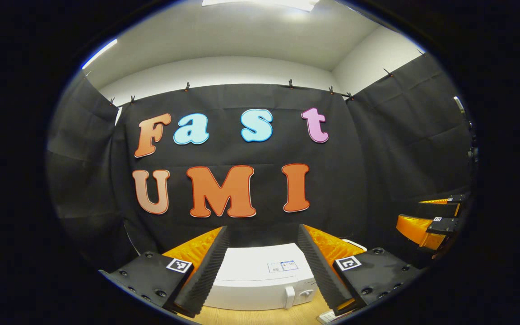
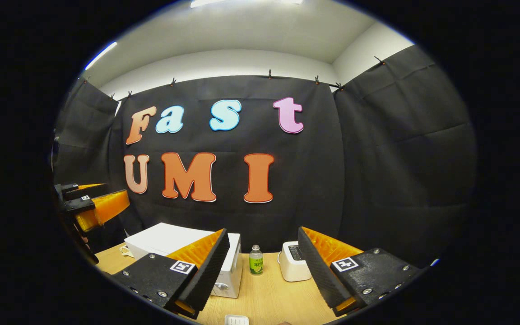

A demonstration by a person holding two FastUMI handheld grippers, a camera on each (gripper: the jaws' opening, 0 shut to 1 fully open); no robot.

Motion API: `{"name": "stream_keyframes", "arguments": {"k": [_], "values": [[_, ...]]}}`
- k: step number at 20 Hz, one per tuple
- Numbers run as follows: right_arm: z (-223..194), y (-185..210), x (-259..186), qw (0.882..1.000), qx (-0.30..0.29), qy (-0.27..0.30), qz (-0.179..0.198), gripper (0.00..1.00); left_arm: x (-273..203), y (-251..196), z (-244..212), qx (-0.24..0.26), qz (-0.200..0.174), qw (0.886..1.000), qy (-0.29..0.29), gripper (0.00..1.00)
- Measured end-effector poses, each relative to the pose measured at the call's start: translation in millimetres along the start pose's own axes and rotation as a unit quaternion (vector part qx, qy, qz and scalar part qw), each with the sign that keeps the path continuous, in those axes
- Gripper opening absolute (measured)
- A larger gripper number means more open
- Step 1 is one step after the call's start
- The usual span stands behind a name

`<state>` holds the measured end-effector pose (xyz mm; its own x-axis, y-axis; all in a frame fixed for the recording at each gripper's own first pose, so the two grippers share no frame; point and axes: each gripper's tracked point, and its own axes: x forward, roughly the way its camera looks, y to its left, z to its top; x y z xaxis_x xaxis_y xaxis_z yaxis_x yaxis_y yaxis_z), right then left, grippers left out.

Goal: Open the microwave oven with the left hand, put the food in, and close the microwave oven.

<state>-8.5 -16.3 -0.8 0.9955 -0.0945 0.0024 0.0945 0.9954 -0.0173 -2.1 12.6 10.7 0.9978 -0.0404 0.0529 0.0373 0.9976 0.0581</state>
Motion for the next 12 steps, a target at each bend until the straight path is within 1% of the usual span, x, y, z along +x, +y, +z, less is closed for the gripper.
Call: {"name": "stream_keyframes", "arguments": {"k": [2, 4, 5, 7, 12], "values": [[-5.3, -2.3, -1.5, 1.0, -0.002, 0.006, -0.006, 0.94, 0.8, -2.1, -8.9, 0.0, -0.004, 1.0, 0.005, 0.99], [-11.2, -6.2, -0.6, 1.0, 0.004, 0.012, -0.011, 0.94, 2.0, -6.9, -18.3, -0.001, -0.007, 1.0, 0.011, 1.0], [-14.0, -8.9, -1.3, 1.0, 0.006, 0.014, -0.013, 0.94, 2.6, -11.7, -25.9, -0.003, -0.01, 1.0, 0.016, 0.99], [-21.9, -17.4, -2.5, 1.0, 0.005, 0.019, -0.021, 0.94, 5.1, -20.2, -42.4, -0.003, -0.014, 1.0, 0.024, 1.0], [-49.8, -29.5, -12.1, 0.998, -0.003, 0.044, -0.033, 0.95, 14.8, -46.6, -107.3, -0.01, -0.027, 0.997, 0.066, 0.99]]}}
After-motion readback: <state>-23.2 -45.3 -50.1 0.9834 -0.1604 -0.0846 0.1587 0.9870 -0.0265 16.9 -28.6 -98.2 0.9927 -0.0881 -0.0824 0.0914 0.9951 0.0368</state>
